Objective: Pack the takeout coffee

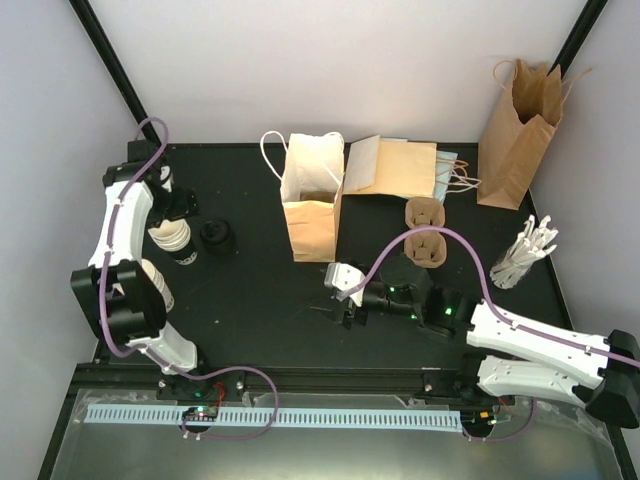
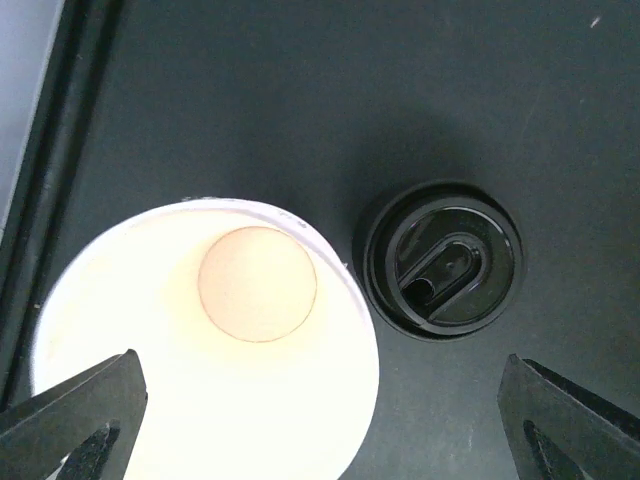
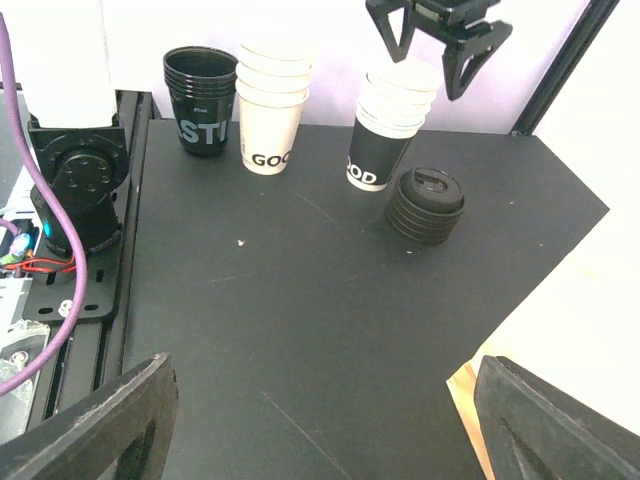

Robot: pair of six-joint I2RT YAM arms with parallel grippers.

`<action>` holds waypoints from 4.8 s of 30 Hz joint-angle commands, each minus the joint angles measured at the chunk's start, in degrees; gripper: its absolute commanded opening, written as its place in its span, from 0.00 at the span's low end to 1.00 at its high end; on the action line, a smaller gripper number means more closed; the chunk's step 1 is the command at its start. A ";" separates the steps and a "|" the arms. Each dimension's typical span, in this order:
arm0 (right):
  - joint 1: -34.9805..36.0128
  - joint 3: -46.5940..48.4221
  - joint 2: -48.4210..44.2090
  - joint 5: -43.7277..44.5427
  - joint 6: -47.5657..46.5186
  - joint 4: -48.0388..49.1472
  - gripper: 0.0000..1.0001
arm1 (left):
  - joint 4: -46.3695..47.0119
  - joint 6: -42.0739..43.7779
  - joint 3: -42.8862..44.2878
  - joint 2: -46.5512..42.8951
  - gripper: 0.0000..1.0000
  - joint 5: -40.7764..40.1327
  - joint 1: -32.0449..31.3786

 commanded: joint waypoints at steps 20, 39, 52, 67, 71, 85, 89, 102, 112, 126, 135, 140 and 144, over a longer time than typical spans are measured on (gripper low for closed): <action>-0.31 -5.26 3.53 -0.70 5.96 16.50 0.85 | 0.09 -0.89 -5.35 -20.17 0.99 8.28 0.76; -1.53 -11.42 22.48 -2.89 8.57 45.56 0.85 | 4.80 -4.40 -30.10 -53.95 0.96 37.94 -2.28; -2.18 -9.96 25.68 -4.05 7.16 45.11 0.86 | 5.22 -5.70 -37.10 -55.97 0.90 38.25 -7.15; -2.22 -7.81 17.64 -2.42 4.81 32.17 0.95 | 2.48 -1.97 -25.33 -46.76 0.82 20.32 -7.17; -2.17 -7.76 15.80 -1.97 3.81 30.28 0.97 | 3.20 -1.90 -25.40 -45.89 0.80 20.79 -7.24; -2.18 -1.60 16.09 -2.26 4.96 22.64 1.00 | 1.59 -0.24 -17.59 -40.16 0.77 4.92 -7.15; -2.17 2.02 16.55 6.57 12.99 18.67 1.00 | 2.27 0.08 -16.26 -36.73 0.75 3.12 -6.81; -2.18 16.30 21.32 6.06 19.71 -3.03 1.00 | -1.85 0.08 -12.05 -23.48 0.62 -2.61 -5.86; -2.23 10.09 13.05 6.50 18.04 -2.69 1.00 | 1.85 3.47 -6.56 -13.96 0.70 -7.34 -4.65; -2.20 10.03 12.36 4.64 18.88 -4.22 1.00 | -2.55 5.30 2.45 -0.31 0.39 -6.50 -4.48; -2.21 10.08 11.88 4.99 18.75 -4.83 1.00 | -4.87 4.90 3.65 1.77 0.11 -6.48 -4.44; -2.20 10.23 11.84 4.67 18.88 -4.90 1.00 | -6.04 4.46 3.53 0.61 0.02 -6.92 -4.47; -2.23 11.05 12.04 4.49 19.09 -5.42 1.00 | -7.30 3.69 3.39 -2.13 0.02 -6.59 -4.69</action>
